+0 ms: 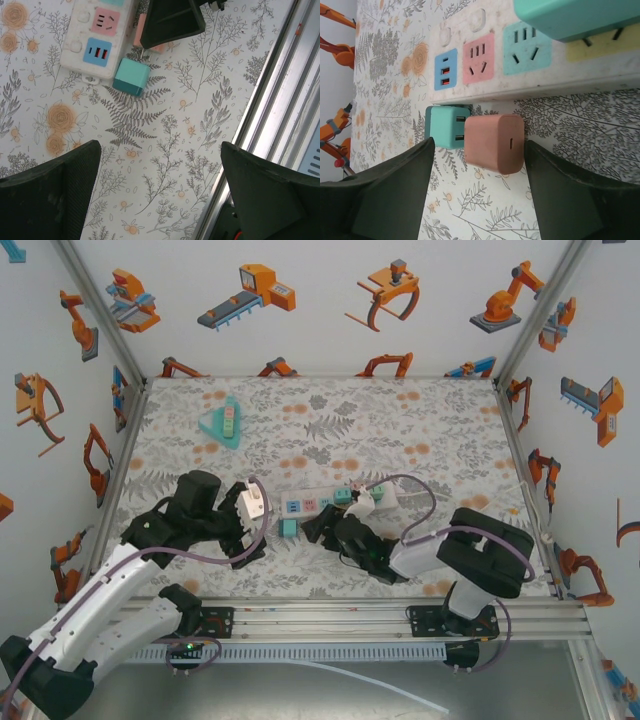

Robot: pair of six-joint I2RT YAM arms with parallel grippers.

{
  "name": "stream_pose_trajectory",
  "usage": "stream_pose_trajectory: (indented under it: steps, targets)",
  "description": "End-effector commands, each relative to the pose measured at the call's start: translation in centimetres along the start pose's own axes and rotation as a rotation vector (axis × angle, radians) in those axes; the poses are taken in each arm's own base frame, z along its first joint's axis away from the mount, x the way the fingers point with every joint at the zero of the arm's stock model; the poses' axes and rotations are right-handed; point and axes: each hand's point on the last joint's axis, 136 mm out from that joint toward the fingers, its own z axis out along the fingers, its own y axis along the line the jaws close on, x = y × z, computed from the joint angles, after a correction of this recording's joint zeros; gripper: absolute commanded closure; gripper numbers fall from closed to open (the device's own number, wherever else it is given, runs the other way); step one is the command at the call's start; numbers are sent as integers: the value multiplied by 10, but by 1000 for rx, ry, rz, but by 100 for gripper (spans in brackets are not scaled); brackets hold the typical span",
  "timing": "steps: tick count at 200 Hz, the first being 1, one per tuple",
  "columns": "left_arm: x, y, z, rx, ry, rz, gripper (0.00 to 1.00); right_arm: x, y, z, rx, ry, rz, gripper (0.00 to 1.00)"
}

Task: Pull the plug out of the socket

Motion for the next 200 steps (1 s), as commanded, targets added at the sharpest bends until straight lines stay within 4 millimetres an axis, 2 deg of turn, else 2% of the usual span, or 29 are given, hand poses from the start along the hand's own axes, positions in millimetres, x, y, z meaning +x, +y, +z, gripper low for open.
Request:
stream_pose_trajectory:
  steps: [1,34,59,99,124,137,160,180,200]
  targets:
    - [0,6,3,-22,8,-4,3,-13,-5,-12,19,-59,-26,33]
    - [0,17,-1,-86,26,-45,3,-36,5,-31,5,-123,-98,33]
    - [-6,26,-6,-139,-3,-99,3,-57,19,-47,23,-164,-232,32]
    - [-19,52,-6,-259,-76,-285,3,-103,58,-77,42,-280,-673,29]
    - [-27,71,0,-327,-143,-405,3,-126,83,-88,43,-325,-1000,16]
    - [-29,87,0,-395,-181,-518,3,-131,89,-85,6,-272,-1153,16]
    - [-36,101,3,-430,-233,-619,3,-135,98,-81,-129,-130,-1352,16]
    - [-40,112,5,-460,-266,-696,3,-131,98,-82,-218,-29,-1525,16]
    - [-39,121,9,-477,-266,-780,3,-132,95,-82,-283,53,-1616,16]
